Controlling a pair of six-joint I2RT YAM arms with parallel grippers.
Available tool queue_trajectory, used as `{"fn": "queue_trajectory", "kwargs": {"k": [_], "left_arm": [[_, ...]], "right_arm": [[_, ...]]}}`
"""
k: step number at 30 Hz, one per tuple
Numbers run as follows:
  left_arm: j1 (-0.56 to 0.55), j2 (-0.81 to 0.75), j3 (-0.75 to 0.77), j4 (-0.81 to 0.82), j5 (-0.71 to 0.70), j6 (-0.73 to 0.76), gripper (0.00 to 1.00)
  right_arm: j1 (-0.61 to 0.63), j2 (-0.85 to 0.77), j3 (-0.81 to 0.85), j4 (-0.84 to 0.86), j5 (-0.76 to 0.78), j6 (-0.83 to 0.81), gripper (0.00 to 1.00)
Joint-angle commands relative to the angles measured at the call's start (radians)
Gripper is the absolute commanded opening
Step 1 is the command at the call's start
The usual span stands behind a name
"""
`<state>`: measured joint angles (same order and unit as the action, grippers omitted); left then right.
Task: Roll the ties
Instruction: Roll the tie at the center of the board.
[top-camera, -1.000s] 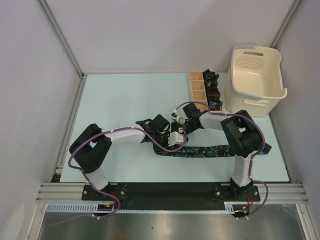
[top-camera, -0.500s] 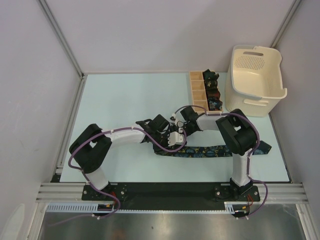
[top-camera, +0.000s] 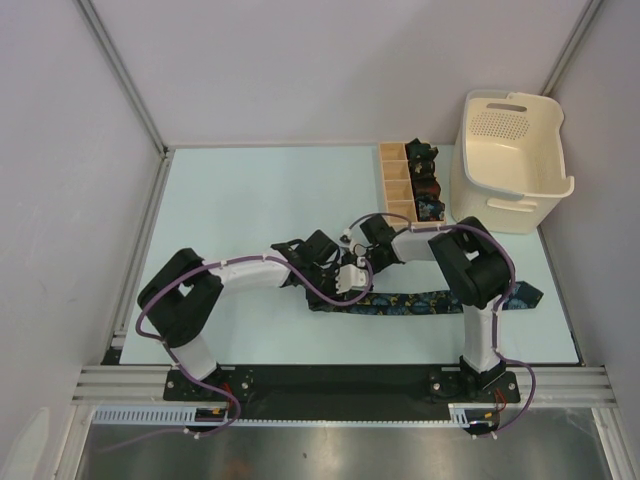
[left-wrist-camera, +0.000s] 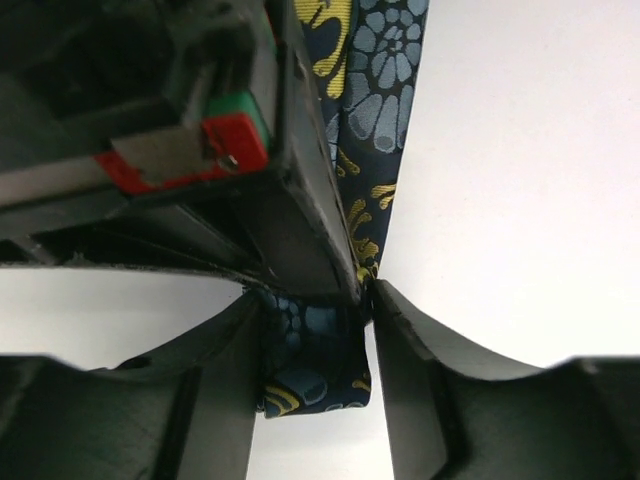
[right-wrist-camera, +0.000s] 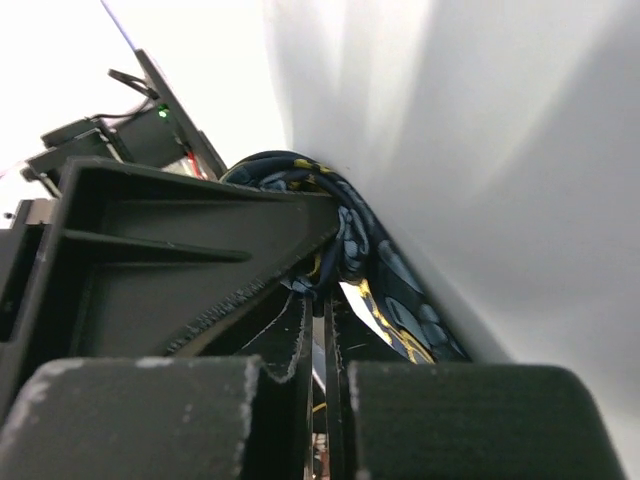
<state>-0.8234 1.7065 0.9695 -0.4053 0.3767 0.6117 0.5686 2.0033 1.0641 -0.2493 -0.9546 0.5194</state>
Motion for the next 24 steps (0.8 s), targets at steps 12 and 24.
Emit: {"fn": "queue_trajectory", "kwargs": {"k": [12, 24], "left_arm": [[0.119, -0.174, -0.077, -0.012, 0.094, 0.092, 0.82], [0.061, -0.117, -0.065, 0.016, 0.085, 0.183, 0.86]], "right_arm": [[-0.024, 0.101, 0.06, -0.243, 0.227, -0.196, 0.0], [-0.038, 0.134, 0.097, -0.286, 0.246, -0.208, 0.0]]}}
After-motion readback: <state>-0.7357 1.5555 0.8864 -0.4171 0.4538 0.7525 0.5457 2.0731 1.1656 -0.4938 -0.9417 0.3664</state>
